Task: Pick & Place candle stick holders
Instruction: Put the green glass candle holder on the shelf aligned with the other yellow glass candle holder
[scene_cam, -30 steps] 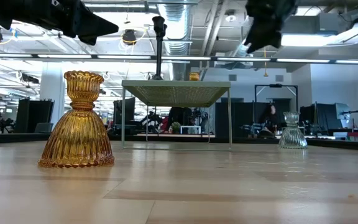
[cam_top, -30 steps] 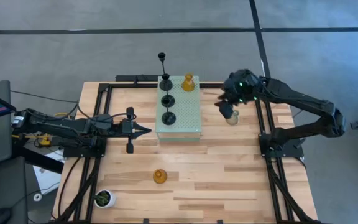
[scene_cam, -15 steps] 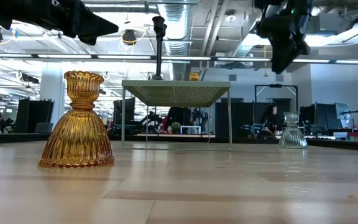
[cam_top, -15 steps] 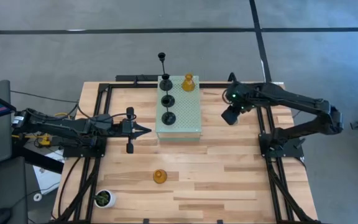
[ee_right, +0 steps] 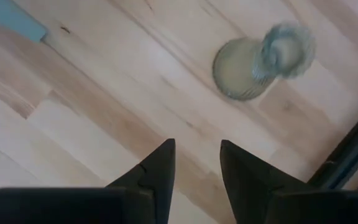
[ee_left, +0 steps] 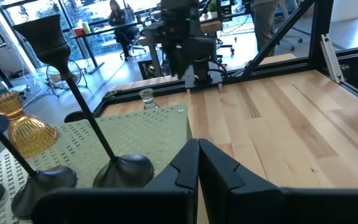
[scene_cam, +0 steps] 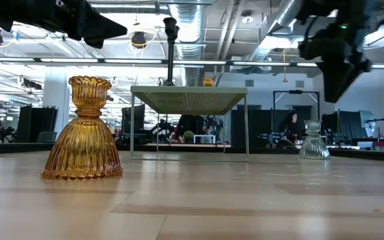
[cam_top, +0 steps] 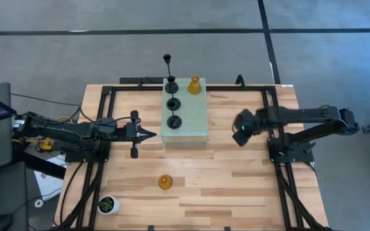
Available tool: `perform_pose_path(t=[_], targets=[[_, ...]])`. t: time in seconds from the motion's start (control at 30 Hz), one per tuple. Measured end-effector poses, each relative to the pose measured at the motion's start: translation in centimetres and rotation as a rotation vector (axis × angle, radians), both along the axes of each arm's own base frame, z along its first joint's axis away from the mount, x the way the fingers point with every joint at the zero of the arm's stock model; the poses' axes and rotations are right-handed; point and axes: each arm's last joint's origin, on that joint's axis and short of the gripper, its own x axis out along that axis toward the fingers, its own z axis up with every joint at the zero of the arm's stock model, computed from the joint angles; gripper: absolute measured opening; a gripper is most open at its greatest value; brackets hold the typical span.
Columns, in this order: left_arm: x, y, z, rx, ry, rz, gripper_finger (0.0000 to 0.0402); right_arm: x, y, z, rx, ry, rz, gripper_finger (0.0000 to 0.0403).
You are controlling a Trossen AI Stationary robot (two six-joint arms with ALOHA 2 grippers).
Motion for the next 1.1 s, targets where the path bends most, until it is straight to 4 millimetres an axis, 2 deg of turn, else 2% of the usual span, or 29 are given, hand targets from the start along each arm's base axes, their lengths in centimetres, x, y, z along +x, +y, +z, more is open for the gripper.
perform_pose_path(t=[0.27, 0.43, 0.53, 0.83, 1.1], targets=[[0.0, 0.0, 0.0, 0.021, 0.002, 0.002, 0.001, -1.5, 5.0, -3.0, -0.102, -0.183, -0.11, 0.0118], [0.0, 0.0, 0.0, 0.021, 0.001, 0.002, 0.001, -2.7, 6.8, -4.2, -0.229, -0.292, -0.129, 0.0118], [0.0, 0.0, 0.0, 0.021, 0.001, 0.002, 0.001, -3.1, 7.1, -4.7, -0.267, -0.382, -0.211, 0.0118], [0.0, 0.0, 0.0, 0.022, 0.002, 0.002, 0.001, -4.2, 6.6, -8.8, -0.351, -0.327, -0.287, 0.0118], [0.0, 0.0, 0.0, 0.022, 0.001, 0.002, 0.001, -3.2, 5.7, -10.9, -0.414, -0.291, -0.31, 0.0119]])
